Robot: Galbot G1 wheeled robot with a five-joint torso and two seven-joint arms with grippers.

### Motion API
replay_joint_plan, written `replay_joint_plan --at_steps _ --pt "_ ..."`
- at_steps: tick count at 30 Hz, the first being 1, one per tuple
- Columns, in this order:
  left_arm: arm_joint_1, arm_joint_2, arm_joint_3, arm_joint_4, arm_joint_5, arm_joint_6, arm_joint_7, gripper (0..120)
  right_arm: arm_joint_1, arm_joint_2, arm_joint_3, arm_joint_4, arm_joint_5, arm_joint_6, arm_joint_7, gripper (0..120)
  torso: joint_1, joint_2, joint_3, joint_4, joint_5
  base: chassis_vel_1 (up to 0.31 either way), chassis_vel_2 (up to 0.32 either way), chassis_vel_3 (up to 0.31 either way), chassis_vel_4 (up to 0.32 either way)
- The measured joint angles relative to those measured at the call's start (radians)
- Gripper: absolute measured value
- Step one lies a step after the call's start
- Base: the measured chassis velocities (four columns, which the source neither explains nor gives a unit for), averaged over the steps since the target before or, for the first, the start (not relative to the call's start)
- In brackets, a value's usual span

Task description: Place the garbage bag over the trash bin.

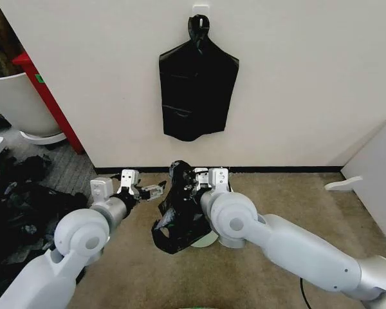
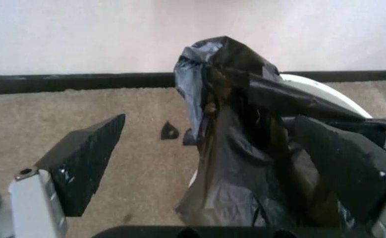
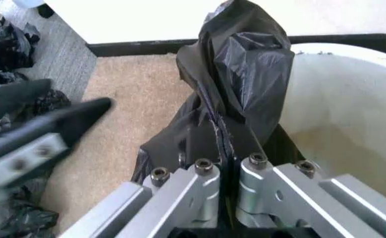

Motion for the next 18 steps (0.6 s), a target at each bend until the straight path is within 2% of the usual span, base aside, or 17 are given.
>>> replay_joint_plan --at_steps 6,18 --pt "-0.089 -0.020 0.121 0.067 0.001 0.024 -0.035 100 0.006 -0.008 0.011 0.006 0.006 0.005 0.002 0 0.000 0.000 0.000 -0.0002 0.0002 0.000 0.000 0.000 0.000" --pt "-0.155 -0.050 0.248 0.156 0.030 0.033 -0.070 100 -0.011 -0.026 0.037 0.036 0.028 0.016 0.003 0 0.000 0.000 0.000 -0.0002 0.0001 0.000 0.000 0.000 0.000"
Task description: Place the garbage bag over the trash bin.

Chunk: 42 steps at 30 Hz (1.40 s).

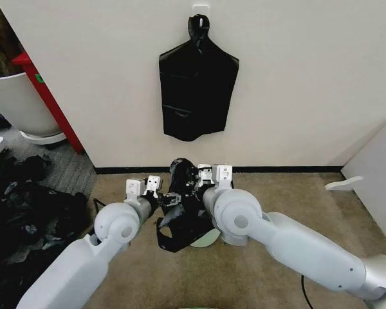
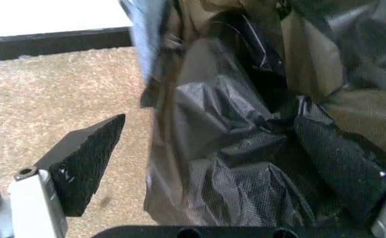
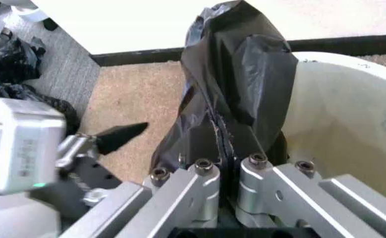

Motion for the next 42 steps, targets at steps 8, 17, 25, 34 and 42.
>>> replay_joint_plan --at_steps 8,17,25,34,42 --pt "-0.035 -0.018 0.046 0.028 0.000 0.010 -0.034 100 -0.005 -0.001 0.017 0.013 0.021 0.009 0.007 0 0.000 0.000 0.000 0.0000 0.0000 0.000 0.000 0.000 0.000" --pt "-0.027 -0.020 0.044 0.046 0.008 0.010 -0.041 91 -0.014 -0.012 0.043 0.026 0.045 0.011 0.013 0 0.000 0.000 0.000 0.0001 0.0000 0.000 0.000 0.000 0.000" --pt "-0.022 -0.026 0.040 0.068 0.025 0.010 -0.036 79 -0.017 -0.040 0.077 0.042 0.067 0.011 0.015 0 0.000 0.000 0.000 0.0001 0.0000 0.000 0.000 0.000 0.000" --pt "-0.016 -0.033 0.042 0.095 0.061 0.009 -0.005 51 -0.052 -0.081 0.113 0.064 0.078 0.011 0.014 0 0.000 0.000 0.000 0.0000 0.0000 0.000 0.000 0.000 0.000" --pt "-0.005 -0.028 0.034 0.101 0.079 -0.004 0.017 19 -0.114 -0.144 0.176 0.096 0.077 0.002 -0.005 0 0.000 0.000 0.000 0.0000 0.0000 0.000 0.000 0.000 0.000"
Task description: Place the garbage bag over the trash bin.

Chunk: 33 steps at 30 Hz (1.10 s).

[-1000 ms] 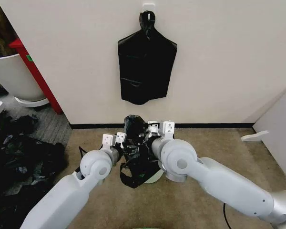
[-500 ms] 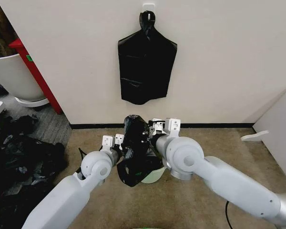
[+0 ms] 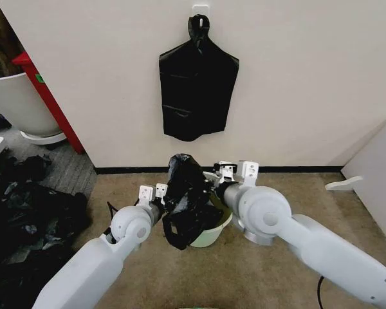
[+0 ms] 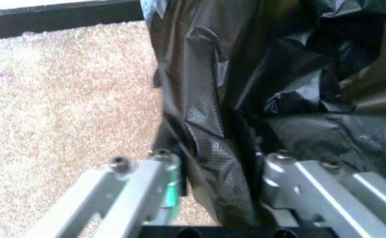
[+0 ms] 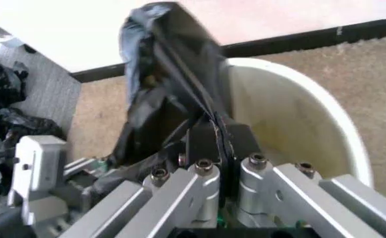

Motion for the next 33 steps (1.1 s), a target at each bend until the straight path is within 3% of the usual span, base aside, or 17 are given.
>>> replay_joint_plan --at_steps 5,24,28,33 --pt "0.012 -0.005 -0.006 0.008 0.009 -0.013 0.004 5 -0.053 -0.047 0.061 0.027 0.000 -0.006 -0.024 0 0.000 0.000 0.000 0.0000 -0.0002 0.000 0.000 0.000 0.000" --pt "0.076 -0.013 -0.049 -0.020 0.026 -0.062 -0.028 5 -0.189 -0.160 0.216 0.085 0.052 -0.022 -0.048 0 0.000 0.000 0.000 0.0000 0.0000 0.000 0.000 0.000 0.000" --pt "0.100 -0.010 -0.081 -0.041 0.022 -0.094 -0.027 5 -0.204 -0.164 0.238 0.105 0.064 -0.020 -0.041 0 0.000 0.000 0.000 0.0000 0.0001 0.000 0.000 0.000 0.000" --pt "0.139 0.006 -0.148 -0.101 0.014 -0.193 0.039 4 -0.207 -0.173 0.278 0.159 0.074 -0.014 -0.045 0 0.000 0.000 0.000 0.0002 0.0002 0.000 0.000 0.000 0.000"
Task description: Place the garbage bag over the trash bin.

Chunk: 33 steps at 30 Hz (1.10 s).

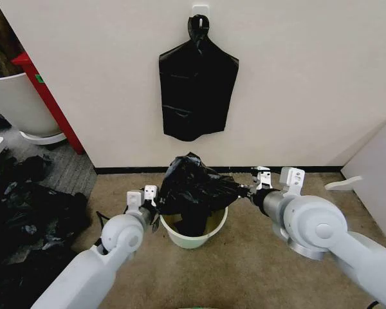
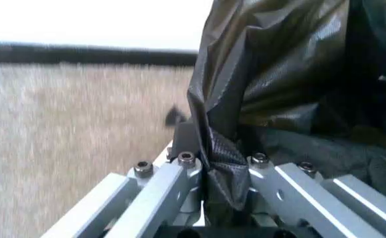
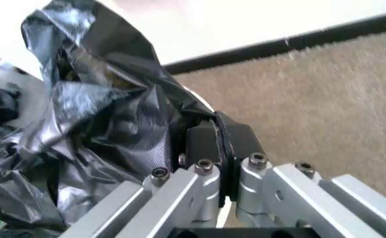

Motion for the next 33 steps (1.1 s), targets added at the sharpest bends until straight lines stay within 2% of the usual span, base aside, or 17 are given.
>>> replay_joint_plan --at_steps 8,16,25,33 --pt "0.024 0.045 -0.081 -0.099 -0.029 -0.067 0.046 4 -0.030 -0.027 0.077 0.089 0.007 0.010 -0.039 0 0.000 0.000 0.000 -0.0001 -0.0004 0.000 0.000 0.000 0.000" --pt "0.032 0.083 -0.159 -0.130 -0.041 -0.169 0.106 4 -0.095 -0.068 0.160 0.132 0.004 0.023 -0.049 0 0.000 0.000 0.000 -0.0002 -0.0003 0.000 0.000 0.000 0.000" --pt "0.065 0.099 -0.193 -0.133 -0.047 -0.245 0.214 4 -0.117 -0.054 0.174 0.082 -0.028 0.035 -0.059 0 0.000 0.000 0.000 -0.0001 -0.0003 0.000 0.000 0.000 0.000" --pt "0.095 0.101 -0.242 -0.133 -0.068 -0.289 0.274 4 -0.161 -0.025 0.188 0.004 -0.005 0.039 -0.158 0 0.000 0.000 0.000 -0.0001 -0.0003 0.000 0.000 0.000 0.000"
